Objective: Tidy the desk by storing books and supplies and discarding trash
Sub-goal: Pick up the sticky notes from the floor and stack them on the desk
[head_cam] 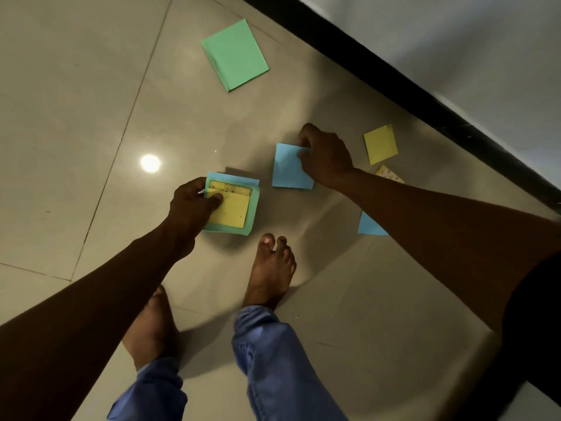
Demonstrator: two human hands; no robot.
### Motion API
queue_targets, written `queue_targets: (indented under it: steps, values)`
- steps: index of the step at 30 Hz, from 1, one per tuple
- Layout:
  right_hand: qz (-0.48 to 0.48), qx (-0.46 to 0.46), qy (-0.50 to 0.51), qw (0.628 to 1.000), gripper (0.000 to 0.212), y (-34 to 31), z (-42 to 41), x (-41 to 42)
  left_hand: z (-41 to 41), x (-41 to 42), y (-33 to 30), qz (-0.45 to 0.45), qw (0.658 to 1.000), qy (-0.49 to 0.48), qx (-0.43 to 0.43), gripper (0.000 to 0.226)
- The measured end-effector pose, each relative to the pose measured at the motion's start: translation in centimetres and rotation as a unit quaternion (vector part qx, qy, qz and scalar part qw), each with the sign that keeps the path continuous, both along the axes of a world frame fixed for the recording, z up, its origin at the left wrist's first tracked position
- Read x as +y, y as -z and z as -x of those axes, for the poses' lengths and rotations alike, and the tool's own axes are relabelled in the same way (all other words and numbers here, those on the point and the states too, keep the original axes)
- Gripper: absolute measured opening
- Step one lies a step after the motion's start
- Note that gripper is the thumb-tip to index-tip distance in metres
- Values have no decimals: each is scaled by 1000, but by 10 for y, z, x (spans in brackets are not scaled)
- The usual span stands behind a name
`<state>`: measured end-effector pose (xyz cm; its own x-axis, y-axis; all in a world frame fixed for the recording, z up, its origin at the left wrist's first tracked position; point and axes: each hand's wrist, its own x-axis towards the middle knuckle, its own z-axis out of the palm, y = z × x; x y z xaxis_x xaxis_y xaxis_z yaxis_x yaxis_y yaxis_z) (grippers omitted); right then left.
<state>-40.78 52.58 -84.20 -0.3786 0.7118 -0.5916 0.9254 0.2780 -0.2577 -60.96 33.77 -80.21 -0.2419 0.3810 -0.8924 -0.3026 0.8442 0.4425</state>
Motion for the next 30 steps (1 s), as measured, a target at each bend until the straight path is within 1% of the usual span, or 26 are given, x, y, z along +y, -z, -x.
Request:
queue_targets:
  steps: [1,5,10,13,18,24,30]
  values:
    - [15,29,28,999,10,-5,3,0,1,0,-2,-3,1000,0,-5,23]
    - [78,118,76,987,14,-24,18,-4,8,2,-9,-25,999,-5,-22,21]
    - [174,176,151,957,16,-37,40,-17,14,1,-10,-37,999,-19,-15,26]
    - [196,184,164,949,20,-42,55,-21,18,-2,-8,-33,999,-31,-11,28]
    - [225,189,166,941,19,-44,75,-27,27,-13,-4,-47,998,-32,-16,36]
    - [251,188,149,938,18,-41,93,-36,34,-22,0,-62,997,-53,-10,31]
    - [263,170,147,938,17,-37,101,-43,40,-24,-1,-79,994,-70,-41,31]
